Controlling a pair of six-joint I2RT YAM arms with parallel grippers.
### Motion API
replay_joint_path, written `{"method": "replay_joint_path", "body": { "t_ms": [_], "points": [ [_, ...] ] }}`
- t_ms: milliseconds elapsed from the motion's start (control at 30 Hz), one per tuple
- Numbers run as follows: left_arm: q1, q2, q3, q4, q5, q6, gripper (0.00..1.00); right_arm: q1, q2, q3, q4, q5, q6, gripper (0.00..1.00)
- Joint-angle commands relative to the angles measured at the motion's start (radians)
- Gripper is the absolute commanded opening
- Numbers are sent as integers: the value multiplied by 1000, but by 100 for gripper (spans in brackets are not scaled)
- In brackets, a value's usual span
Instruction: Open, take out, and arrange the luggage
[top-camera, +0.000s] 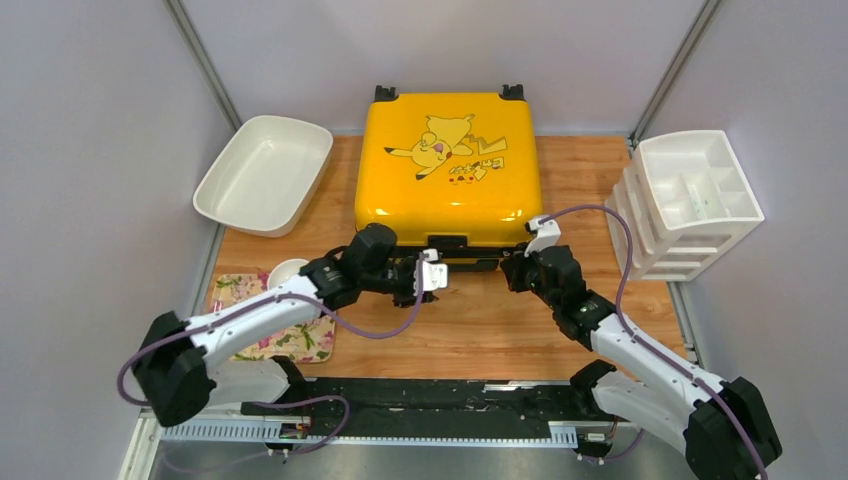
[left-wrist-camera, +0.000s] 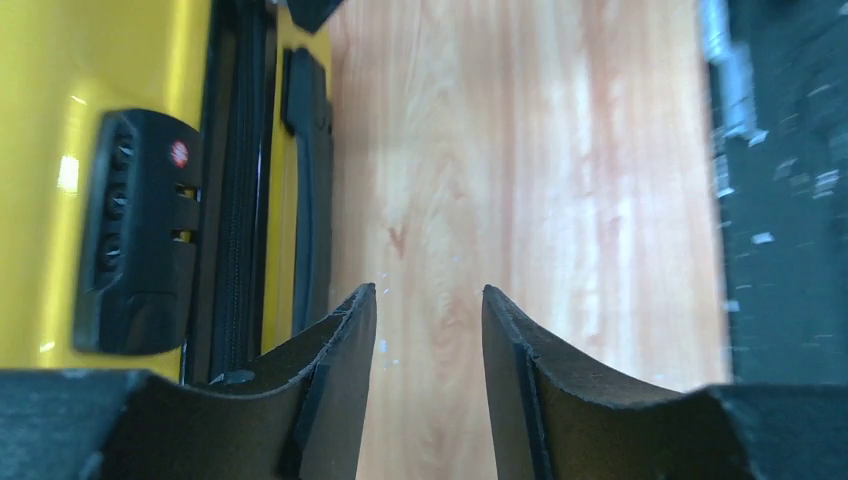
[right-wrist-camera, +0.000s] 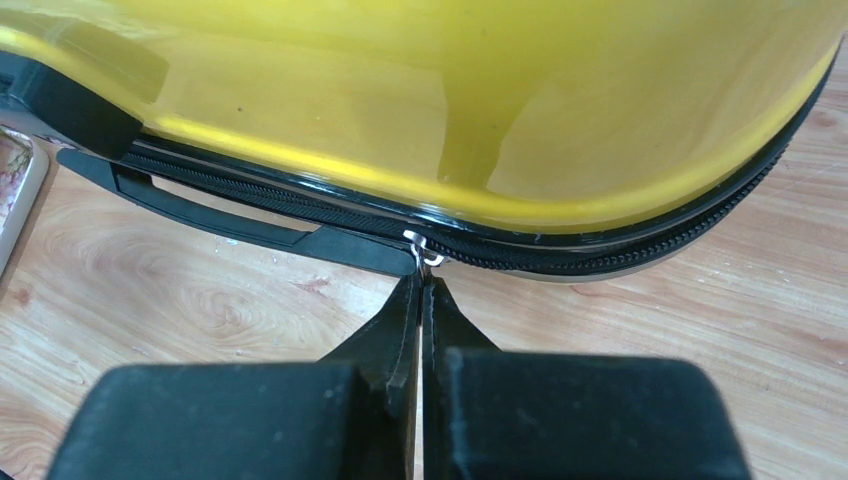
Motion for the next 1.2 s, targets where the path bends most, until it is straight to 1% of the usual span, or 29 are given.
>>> {"method": "replay_joint_path", "body": {
  "t_ms": [0, 67, 100, 200, 233, 267, 333, 367, 500, 533, 633, 900, 1033, 1167],
  "points": [
    [68, -179, 16, -165, 143, -181, 51, -7, -61, 22, 35, 33, -18, 0],
    [143, -207, 4, -160, 82, -268, 51, -7, -76, 5, 32, 39, -20, 0],
    [229, -223, 3, -159, 63, -296, 51, -7, -82, 2, 32, 42, -22, 0],
    [386, -223, 3, -130, 30, -402, 52, -7, -82, 3, 36, 41, -32, 0],
    [483, -223, 3, -114, 22, -428, 52, -7, -76, 5, 39, 28, -34, 0],
    [527, -221, 4, -75, 19, -489, 52, -7, -70, 8, 47, 12, -34, 0],
    [628, -210, 1, -33, 34, -544, 53, -4, -44, 14, 53, -5, -31, 0],
    [644, -204, 1, -16, 25, -566, 53, -2, -35, 20, 62, -21, -29, 0],
    [655, -168, -17, 16, 23, -577, 53, 24, -9, 26, 107, -59, -40, 0],
    [656, -161, -20, 24, 28, -612, 53, 50, -3, 29, 111, -62, -46, 0],
    [656, -134, -45, 54, 54, -657, 53, 99, 14, 45, 122, -44, -58, 0],
    [655, -117, -96, 127, 105, -750, 51, 211, 66, 72, 147, 51, -55, 0],
    [645, -112, -115, 150, 103, -792, 50, 274, 150, 115, 173, 94, -48, 0],
    [612, -105, -128, 154, 100, -812, 46, 323, 215, 199, 180, 129, -43, 0]
  ]
}}
